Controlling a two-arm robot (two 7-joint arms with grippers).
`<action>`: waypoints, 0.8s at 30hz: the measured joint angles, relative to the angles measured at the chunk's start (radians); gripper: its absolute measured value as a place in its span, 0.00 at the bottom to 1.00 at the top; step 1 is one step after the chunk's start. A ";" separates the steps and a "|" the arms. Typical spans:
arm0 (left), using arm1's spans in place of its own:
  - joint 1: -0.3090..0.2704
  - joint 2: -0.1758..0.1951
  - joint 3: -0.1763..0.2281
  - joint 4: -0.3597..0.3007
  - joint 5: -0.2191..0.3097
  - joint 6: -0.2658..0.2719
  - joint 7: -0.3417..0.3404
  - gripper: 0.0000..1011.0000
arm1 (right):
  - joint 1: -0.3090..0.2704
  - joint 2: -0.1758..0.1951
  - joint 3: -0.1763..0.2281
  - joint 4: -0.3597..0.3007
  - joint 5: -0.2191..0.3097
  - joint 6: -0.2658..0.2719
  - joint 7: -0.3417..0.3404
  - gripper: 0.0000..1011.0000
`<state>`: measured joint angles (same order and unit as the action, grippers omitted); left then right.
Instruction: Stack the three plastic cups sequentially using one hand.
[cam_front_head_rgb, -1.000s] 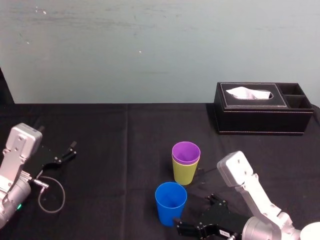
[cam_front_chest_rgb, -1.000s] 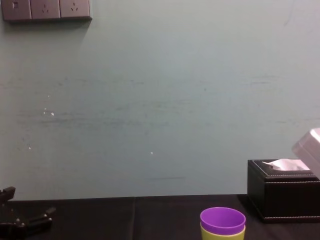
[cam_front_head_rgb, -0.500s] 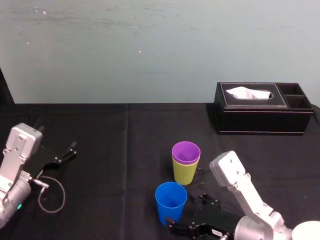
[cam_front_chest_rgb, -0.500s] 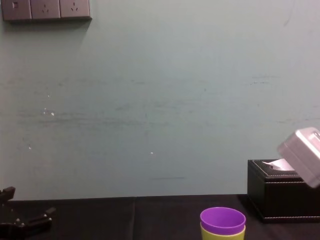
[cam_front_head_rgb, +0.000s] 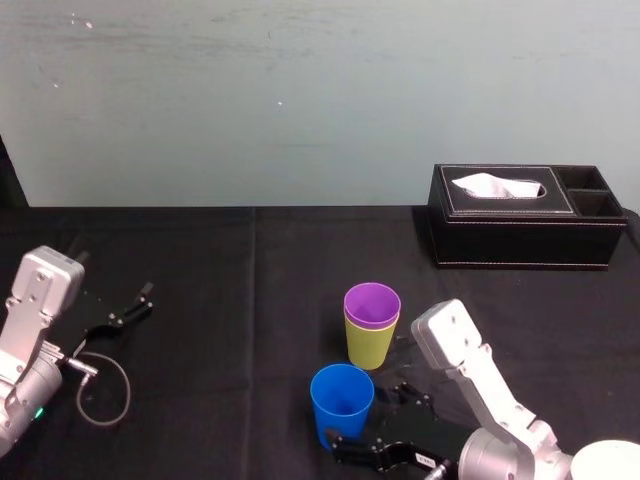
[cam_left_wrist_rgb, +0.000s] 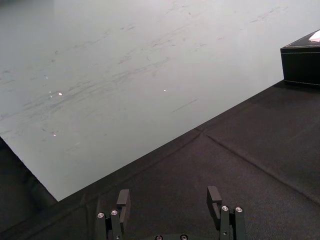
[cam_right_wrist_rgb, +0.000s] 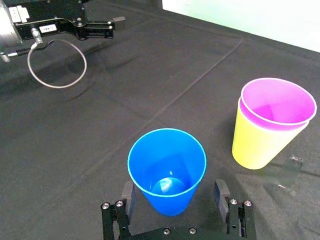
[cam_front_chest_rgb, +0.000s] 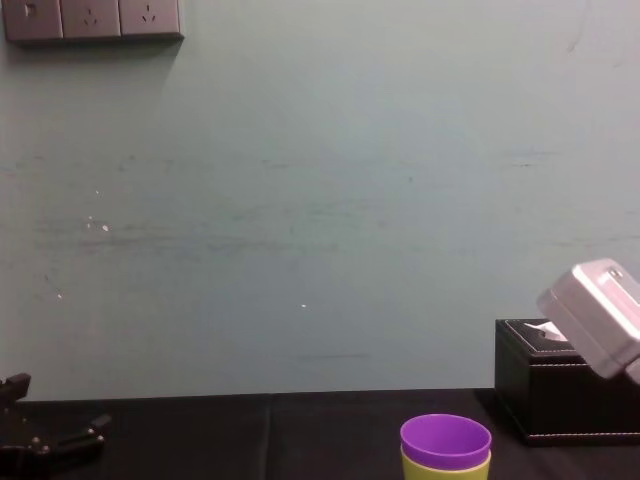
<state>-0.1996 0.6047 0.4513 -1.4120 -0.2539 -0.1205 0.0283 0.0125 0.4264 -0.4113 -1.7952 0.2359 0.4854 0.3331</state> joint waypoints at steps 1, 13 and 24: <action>0.000 0.000 0.000 0.000 0.000 0.000 0.000 0.99 | 0.002 -0.003 0.000 0.003 0.000 -0.001 0.000 0.99; 0.000 0.000 0.000 0.000 0.000 0.000 0.000 0.99 | 0.017 -0.021 -0.014 0.026 -0.010 -0.003 0.007 0.99; 0.000 0.000 0.000 0.000 0.000 0.000 0.000 0.99 | 0.036 -0.044 -0.025 0.058 -0.030 -0.014 0.006 0.99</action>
<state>-0.1995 0.6047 0.4514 -1.4120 -0.2539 -0.1206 0.0283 0.0488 0.3825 -0.4359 -1.7375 0.2058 0.4713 0.3394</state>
